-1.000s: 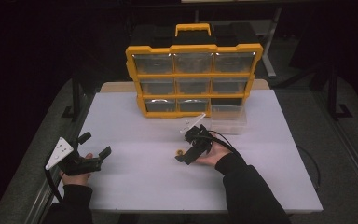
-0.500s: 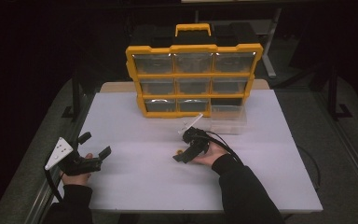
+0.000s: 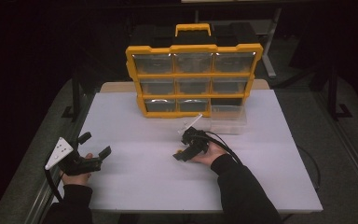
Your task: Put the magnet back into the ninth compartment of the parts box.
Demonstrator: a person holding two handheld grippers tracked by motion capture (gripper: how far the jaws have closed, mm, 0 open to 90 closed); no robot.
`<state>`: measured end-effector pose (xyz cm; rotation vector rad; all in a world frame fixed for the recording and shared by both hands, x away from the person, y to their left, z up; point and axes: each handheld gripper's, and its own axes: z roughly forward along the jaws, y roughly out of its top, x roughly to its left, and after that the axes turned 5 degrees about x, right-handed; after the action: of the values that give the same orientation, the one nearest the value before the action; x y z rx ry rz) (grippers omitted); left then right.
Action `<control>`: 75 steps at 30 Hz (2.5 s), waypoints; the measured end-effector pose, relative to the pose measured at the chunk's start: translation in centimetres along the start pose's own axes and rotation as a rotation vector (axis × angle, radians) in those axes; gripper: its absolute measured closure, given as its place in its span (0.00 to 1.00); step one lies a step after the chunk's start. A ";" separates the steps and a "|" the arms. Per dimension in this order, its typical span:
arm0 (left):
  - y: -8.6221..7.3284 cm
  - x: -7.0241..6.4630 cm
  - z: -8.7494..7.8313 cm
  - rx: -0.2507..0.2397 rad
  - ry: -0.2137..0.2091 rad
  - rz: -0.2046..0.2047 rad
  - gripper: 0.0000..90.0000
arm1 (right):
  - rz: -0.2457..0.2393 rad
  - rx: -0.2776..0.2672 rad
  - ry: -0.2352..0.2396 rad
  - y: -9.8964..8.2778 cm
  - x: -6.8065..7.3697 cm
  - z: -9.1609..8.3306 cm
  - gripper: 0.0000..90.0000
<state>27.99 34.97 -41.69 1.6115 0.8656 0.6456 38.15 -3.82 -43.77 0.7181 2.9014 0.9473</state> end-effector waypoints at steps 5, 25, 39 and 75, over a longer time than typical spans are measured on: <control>0.0 0.0 0.0 0.000 -0.001 -0.001 0.00 | -0.018 0.018 -0.020 0.0 0.2 0.3 0.39; 0.0 0.0 0.0 -0.003 -0.006 0.000 0.00 | -0.023 0.019 -0.053 -0.1 0.3 0.4 0.67; 0.0 0.0 0.0 -0.003 -0.006 0.000 0.00 | -0.011 0.000 -0.046 0.0 0.3 0.0 0.68; 0.0 0.0 0.0 -0.003 -0.003 -0.001 0.00 | 0.038 -0.092 -0.036 -0.3 -0.3 -3.9 0.68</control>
<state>28.00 34.95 -41.71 1.6084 0.8627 0.6431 37.73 -6.32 -40.81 0.7784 2.8019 1.0524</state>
